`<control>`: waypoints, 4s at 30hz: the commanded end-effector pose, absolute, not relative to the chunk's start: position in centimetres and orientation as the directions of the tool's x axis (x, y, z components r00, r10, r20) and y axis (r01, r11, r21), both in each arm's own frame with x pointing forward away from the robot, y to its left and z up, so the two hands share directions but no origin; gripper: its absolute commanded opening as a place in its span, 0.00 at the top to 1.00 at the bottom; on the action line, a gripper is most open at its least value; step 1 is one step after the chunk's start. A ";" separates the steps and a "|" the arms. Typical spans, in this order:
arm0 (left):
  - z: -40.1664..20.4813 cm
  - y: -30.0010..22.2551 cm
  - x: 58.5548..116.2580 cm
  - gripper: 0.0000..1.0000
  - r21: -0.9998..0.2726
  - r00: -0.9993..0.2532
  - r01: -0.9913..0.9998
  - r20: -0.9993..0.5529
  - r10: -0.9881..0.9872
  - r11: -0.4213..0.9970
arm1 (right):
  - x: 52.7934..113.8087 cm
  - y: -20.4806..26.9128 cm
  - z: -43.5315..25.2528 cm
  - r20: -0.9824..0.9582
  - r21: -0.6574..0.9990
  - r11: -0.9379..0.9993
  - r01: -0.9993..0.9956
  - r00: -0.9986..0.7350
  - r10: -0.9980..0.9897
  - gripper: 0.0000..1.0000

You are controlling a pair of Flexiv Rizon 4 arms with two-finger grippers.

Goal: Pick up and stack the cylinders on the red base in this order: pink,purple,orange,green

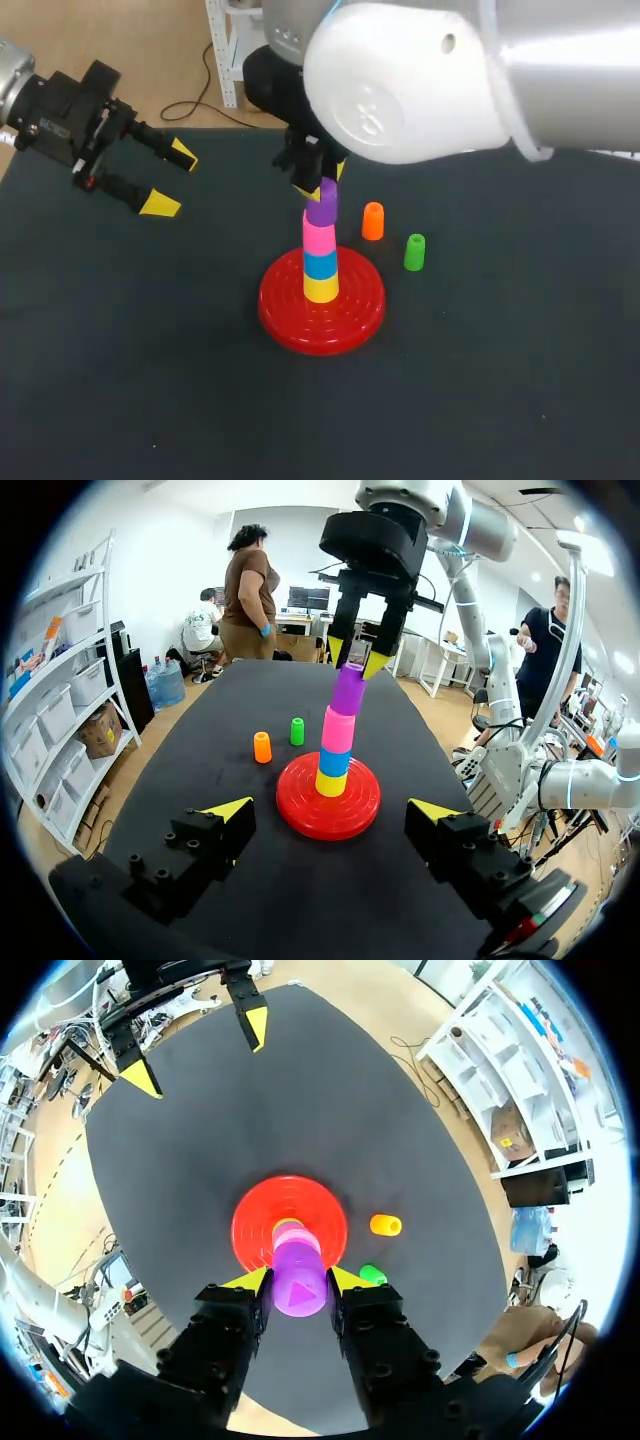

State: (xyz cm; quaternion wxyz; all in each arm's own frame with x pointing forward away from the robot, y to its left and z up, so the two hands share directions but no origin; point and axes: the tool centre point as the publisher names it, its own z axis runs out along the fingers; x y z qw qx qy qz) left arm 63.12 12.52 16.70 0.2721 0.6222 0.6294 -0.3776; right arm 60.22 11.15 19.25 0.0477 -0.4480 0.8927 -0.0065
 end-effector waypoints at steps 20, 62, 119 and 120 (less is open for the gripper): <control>16.6 12.6 63.2 0.00 -0.137 -0.076 0.989 -0.813 0.577 -0.062 | 61.2 11.9 16.5 -0.018 -0.064 0.605 -0.794 -0.605 -0.796 1.00; 16.6 12.6 63.2 0.00 -0.137 -0.076 0.989 -0.813 0.577 -0.062 | 74.0 3.4 11.9 -0.103 -0.083 0.797 -0.599 -0.790 -0.604 0.00; 16.6 12.6 63.2 0.00 -0.137 -0.076 0.989 -0.813 0.577 -0.062 | 71.4 2.7 5.0 -0.144 -0.011 0.788 -0.616 -0.779 -0.611 0.00; 16.6 12.6 63.2 0.00 -0.137 -0.076 0.989 -0.813 0.577 -0.062 | 71.4 2.7 5.0 -0.142 -0.025 0.793 -0.609 -0.783 -0.606 0.00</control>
